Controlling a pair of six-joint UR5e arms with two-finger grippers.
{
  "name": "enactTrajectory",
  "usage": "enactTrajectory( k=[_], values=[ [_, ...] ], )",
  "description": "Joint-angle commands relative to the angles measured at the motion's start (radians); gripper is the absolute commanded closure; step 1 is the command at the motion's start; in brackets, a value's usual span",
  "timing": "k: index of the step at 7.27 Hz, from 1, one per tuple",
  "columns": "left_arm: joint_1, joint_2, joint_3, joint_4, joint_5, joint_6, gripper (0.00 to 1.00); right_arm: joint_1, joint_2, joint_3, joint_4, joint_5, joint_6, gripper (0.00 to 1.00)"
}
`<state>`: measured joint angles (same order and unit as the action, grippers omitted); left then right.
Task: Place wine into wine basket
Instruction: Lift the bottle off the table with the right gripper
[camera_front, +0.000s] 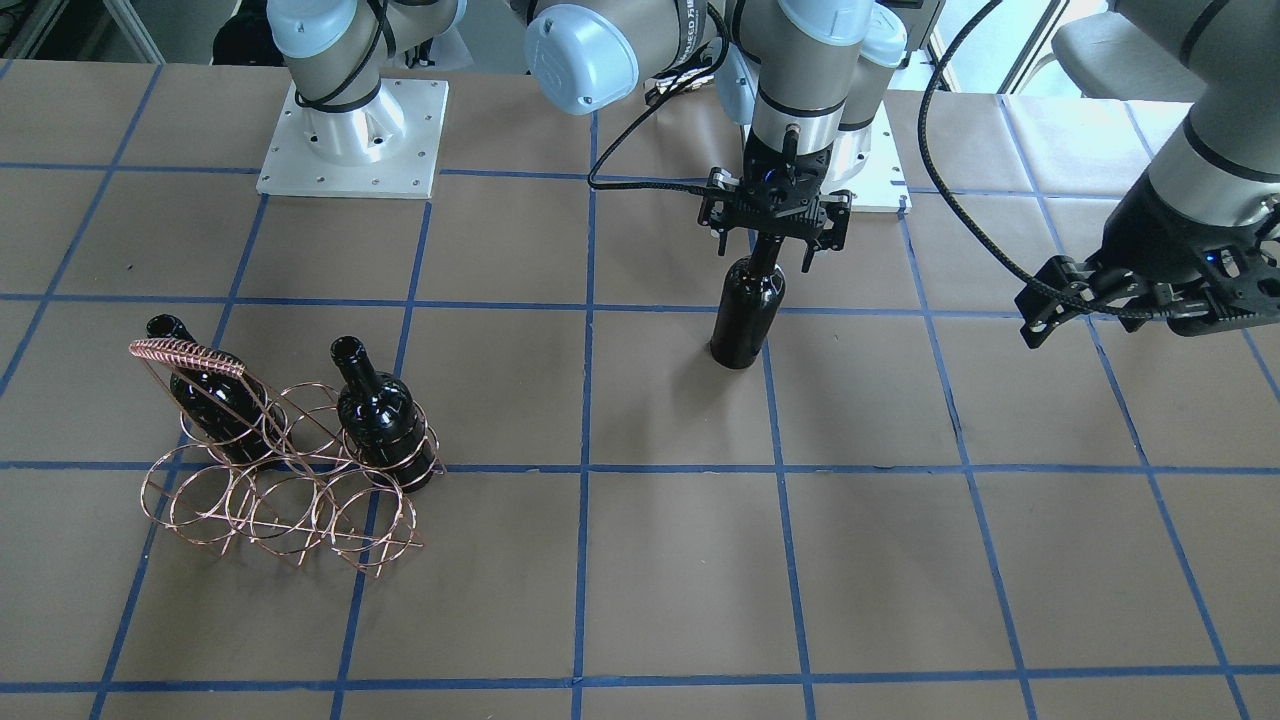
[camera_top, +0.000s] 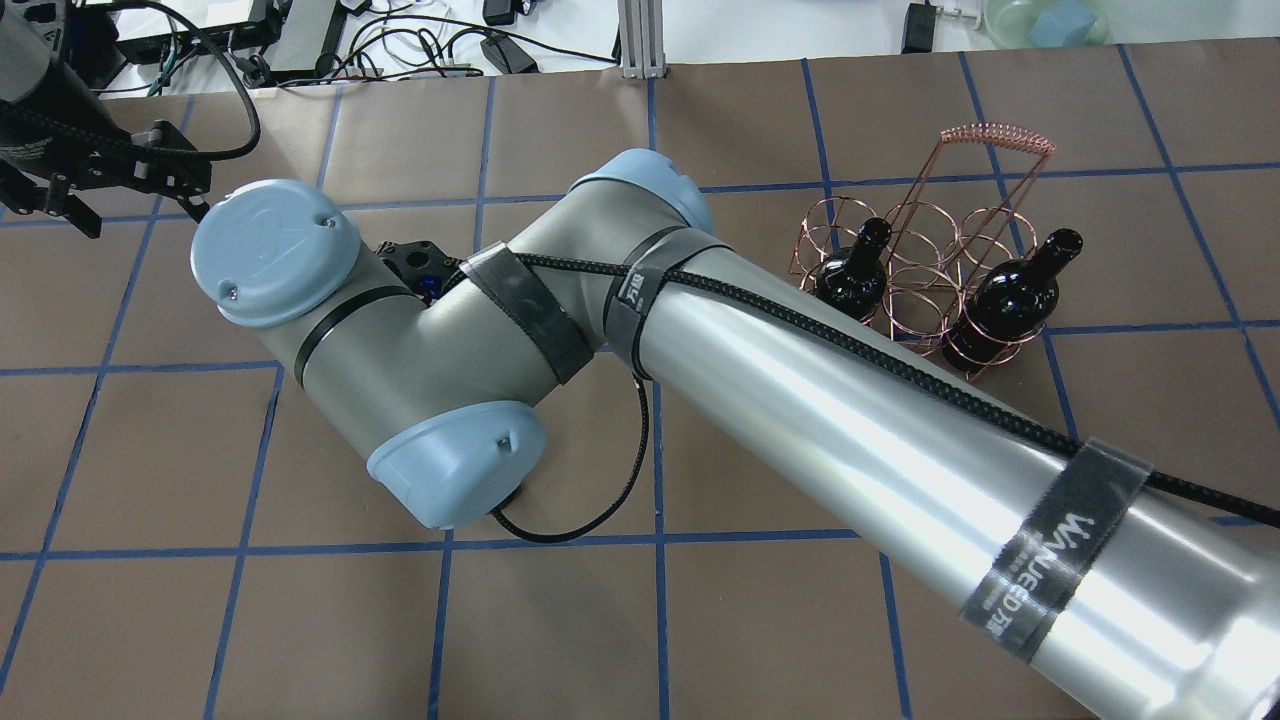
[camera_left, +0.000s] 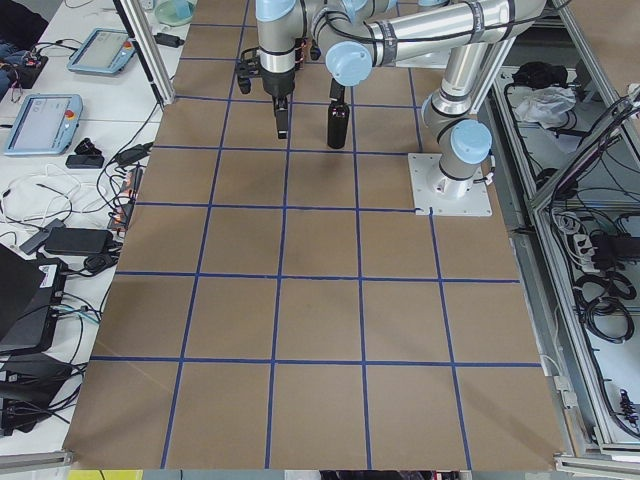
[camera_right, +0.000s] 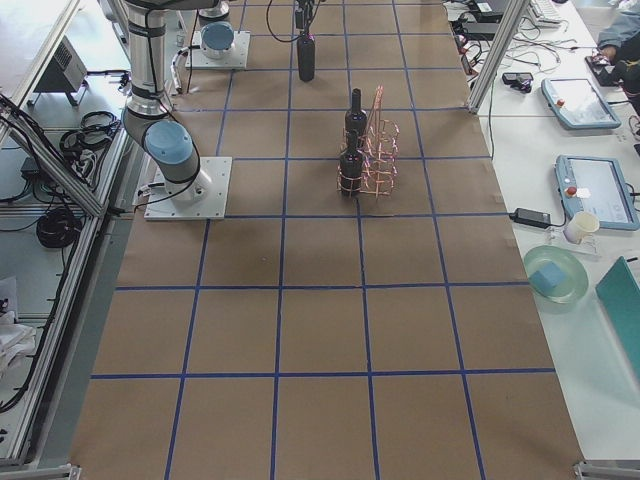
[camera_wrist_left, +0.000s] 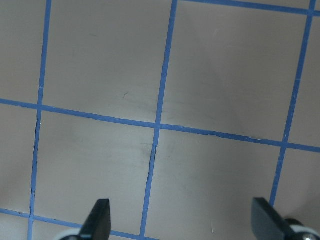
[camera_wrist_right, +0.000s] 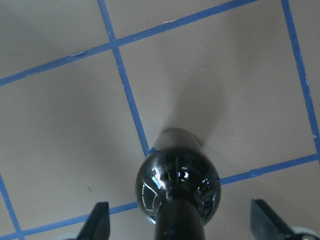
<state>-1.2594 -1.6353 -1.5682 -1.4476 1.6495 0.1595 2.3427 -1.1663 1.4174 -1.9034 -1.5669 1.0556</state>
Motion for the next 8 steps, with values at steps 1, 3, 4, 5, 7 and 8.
enactTrajectory(
  k=[1,3,4,5,7,8],
  values=[
    [0.0,0.0,-0.001,0.001,0.001,0.0,0.0,0.001,0.002,0.002,-0.005,-0.004,0.003,0.12],
    [-0.002,-0.001,-0.003,0.001,0.001,0.0,0.0,0.001,0.002,0.002,-0.002,0.007,0.003,0.31],
    [-0.002,-0.001,-0.003,0.001,0.001,0.0,0.0,0.001,0.002,0.002,0.0,0.024,0.003,0.52],
    [-0.002,-0.001,-0.003,0.001,0.0,-0.002,0.0,0.001,0.002,0.003,0.0,0.028,0.004,0.57],
    [-0.002,0.002,-0.013,-0.002,0.003,0.003,0.0,0.003,0.0,0.003,0.007,0.042,0.003,0.91],
    [-0.003,0.002,-0.016,0.001,0.003,0.003,0.0,0.003,-0.003,0.003,0.033,0.039,-0.009,1.0]
  ],
)
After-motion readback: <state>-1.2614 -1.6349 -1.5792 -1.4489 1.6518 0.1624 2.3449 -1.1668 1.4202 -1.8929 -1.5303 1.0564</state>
